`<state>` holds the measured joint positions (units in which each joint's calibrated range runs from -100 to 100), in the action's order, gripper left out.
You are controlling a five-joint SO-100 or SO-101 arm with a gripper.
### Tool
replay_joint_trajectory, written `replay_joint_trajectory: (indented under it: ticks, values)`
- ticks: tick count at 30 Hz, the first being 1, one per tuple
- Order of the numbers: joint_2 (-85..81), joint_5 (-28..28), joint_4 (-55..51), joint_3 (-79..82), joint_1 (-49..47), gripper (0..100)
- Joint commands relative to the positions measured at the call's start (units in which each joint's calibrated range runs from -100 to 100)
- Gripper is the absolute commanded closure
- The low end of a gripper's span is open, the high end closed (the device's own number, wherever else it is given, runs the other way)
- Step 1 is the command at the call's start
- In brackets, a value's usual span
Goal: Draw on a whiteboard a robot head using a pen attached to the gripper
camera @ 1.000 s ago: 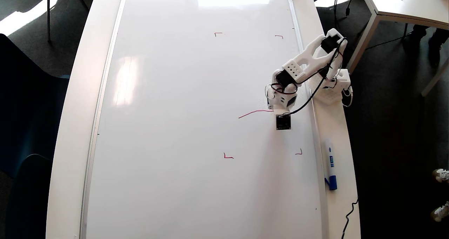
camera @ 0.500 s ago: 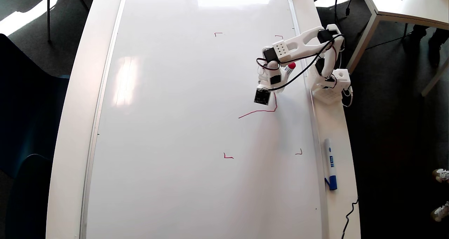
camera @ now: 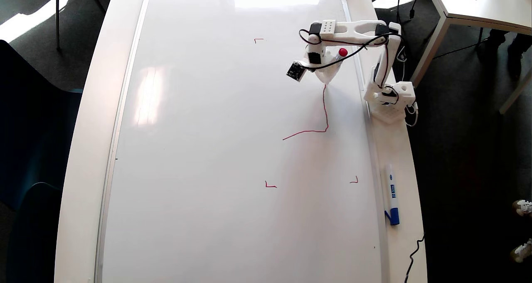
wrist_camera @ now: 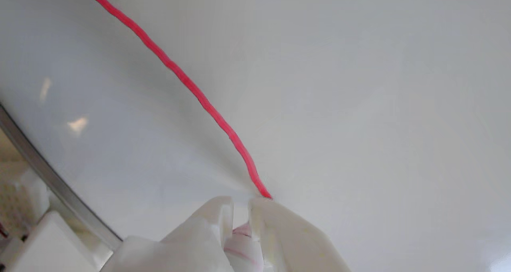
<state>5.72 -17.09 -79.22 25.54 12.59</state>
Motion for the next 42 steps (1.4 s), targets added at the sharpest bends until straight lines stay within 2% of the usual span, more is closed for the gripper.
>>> replay_joint_trajectory:
  ticks: [1,8,25,33,42]
  values:
    - [0.19,2.13,0.07,-2.98,6.08,99]
    - [0.19,4.33,0.68,-8.24,10.2,99]
    - [0.78,5.24,2.51,-9.88,18.38,99]
    - [1.2,5.19,8.33,-11.33,16.17,99]
    - [6.23,4.81,14.84,-13.05,9.25,99]
